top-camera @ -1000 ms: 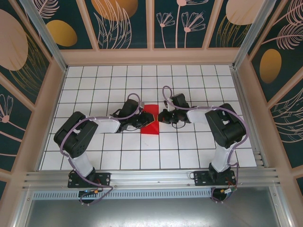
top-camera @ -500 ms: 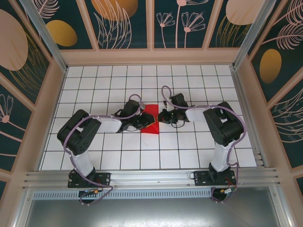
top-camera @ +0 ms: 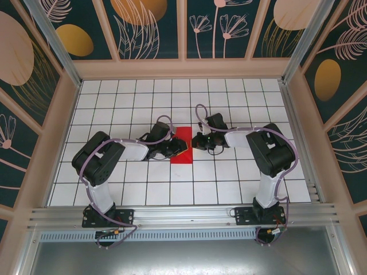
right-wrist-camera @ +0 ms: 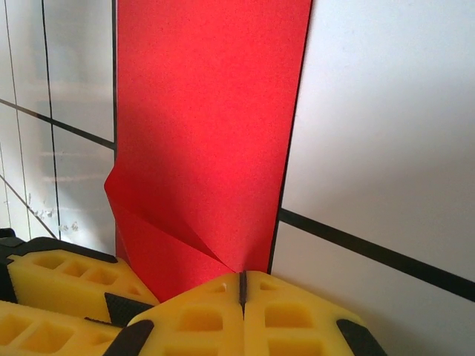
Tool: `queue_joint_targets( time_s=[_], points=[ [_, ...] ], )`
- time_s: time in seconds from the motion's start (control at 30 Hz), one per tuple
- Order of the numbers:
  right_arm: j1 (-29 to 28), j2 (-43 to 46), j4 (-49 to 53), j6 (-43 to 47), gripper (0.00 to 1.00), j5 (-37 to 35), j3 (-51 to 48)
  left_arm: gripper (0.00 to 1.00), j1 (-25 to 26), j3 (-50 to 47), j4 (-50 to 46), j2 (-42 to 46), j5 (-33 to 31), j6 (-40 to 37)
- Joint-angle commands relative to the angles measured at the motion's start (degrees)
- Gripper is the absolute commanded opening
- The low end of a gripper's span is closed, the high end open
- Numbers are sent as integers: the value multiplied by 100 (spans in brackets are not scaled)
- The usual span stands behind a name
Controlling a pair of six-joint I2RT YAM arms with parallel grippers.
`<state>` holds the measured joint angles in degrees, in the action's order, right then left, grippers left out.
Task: Fold a paper plane with a square sheet of paper (pick it up from the middle)
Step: Fold the triangle a second time at the center of the table.
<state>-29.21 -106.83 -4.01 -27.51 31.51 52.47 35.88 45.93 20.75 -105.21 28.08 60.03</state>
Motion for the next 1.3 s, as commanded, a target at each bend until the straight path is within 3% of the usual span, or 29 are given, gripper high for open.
queue_joint_targets(
  time_s=[0.0,1.27],
  points=[
    [-19,-74,107,118,2,-60,202,23,-38,100,-5,-78,62,-145],
    [-14,-268,203,166,2,-33,301,22,-39,35,-208,-242,-70,-109]
  ],
)
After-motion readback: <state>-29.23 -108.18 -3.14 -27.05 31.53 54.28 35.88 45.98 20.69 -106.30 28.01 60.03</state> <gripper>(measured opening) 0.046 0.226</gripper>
